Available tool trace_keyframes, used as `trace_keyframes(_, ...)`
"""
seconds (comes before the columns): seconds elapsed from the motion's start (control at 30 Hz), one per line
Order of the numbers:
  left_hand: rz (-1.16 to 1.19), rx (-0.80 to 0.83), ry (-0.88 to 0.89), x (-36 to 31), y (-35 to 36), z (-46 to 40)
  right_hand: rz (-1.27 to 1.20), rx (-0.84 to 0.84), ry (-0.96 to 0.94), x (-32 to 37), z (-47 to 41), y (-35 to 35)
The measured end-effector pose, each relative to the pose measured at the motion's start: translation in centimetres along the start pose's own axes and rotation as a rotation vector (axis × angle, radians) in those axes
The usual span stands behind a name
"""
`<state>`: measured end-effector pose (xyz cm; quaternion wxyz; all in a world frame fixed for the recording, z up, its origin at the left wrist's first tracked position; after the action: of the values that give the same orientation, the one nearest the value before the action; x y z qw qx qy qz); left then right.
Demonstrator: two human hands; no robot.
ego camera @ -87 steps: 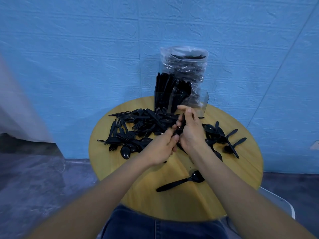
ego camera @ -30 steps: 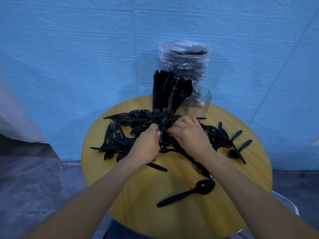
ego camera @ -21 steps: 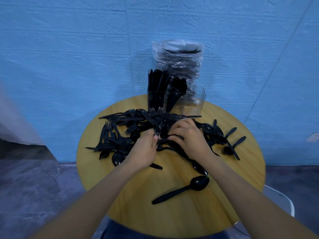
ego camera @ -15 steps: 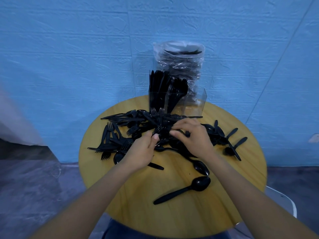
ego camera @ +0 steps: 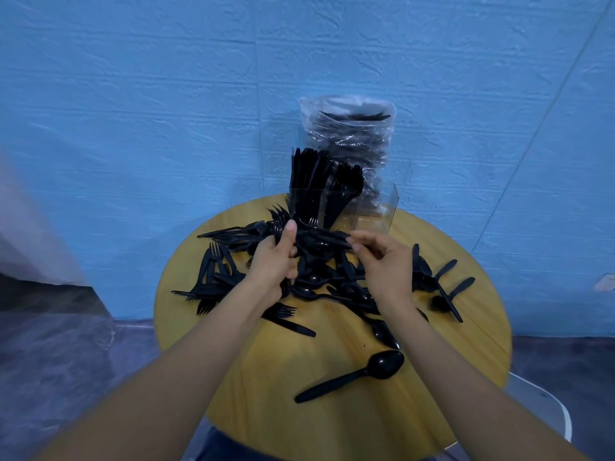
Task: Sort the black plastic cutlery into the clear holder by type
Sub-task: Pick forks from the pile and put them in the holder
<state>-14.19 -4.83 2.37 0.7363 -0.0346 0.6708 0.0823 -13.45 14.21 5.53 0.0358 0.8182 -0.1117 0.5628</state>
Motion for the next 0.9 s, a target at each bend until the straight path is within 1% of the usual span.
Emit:
trace_keyframes(0.07, 0.027, -0.006, 0.009, -0.3, 0.6, 0.0, -0.106, -0.023, 0.094, -1.0, 0.2, -0.1)
trace_keyframes(0.2, -0.032, -0.016, 0.042, -0.6, 1.1, -0.2, -0.257, -0.064, 0.279, -3.2, 0.4, 0.1)
trace_keyframes(0.33, -0.017, -0.022, 0.026, -0.3, 0.8, -0.3, -0.194, 0.029, 0.413, -4.6, 0.6, 1.1)
trace_keyframes(0.4, -0.007, -0.019, 0.007, -0.1, 0.5, -0.3, -0.178, 0.075, 0.440, -4.6, 0.7, 1.6)
trace_keyframes(0.5, 0.010, -0.019, -0.009, -0.1, -0.1, -0.3, -0.118, 0.079, 0.467, -4.6, 0.5, 1.6)
trace_keyframes(0.6, 0.062, -0.009, -0.024, 0.1, -0.3, -0.6, -0.176, 0.081, 0.552, -4.7, 0.6, 1.8)
trace_keyframes(0.8, -0.053, -0.032, 0.047, -0.3, 0.4, -1.0, -0.252, 0.280, 0.608, -3.7, 2.2, 5.5)
trace_keyframes(0.9, -0.128, -0.045, 0.095, -0.8, 0.9, -0.9, -0.260, 0.355, 0.603, -2.9, 2.7, 6.5)
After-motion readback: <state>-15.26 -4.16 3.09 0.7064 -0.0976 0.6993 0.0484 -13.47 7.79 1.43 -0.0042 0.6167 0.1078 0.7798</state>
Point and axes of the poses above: each hand's wrist, its own z-axis away from the middle knuckle, its own y-axis out of the palm, x = y × z, the point moved 9 cm from there along -z, towards the middle knuckle, and after that the axes turned 6 degrees about -z, right-handed, at the moved point
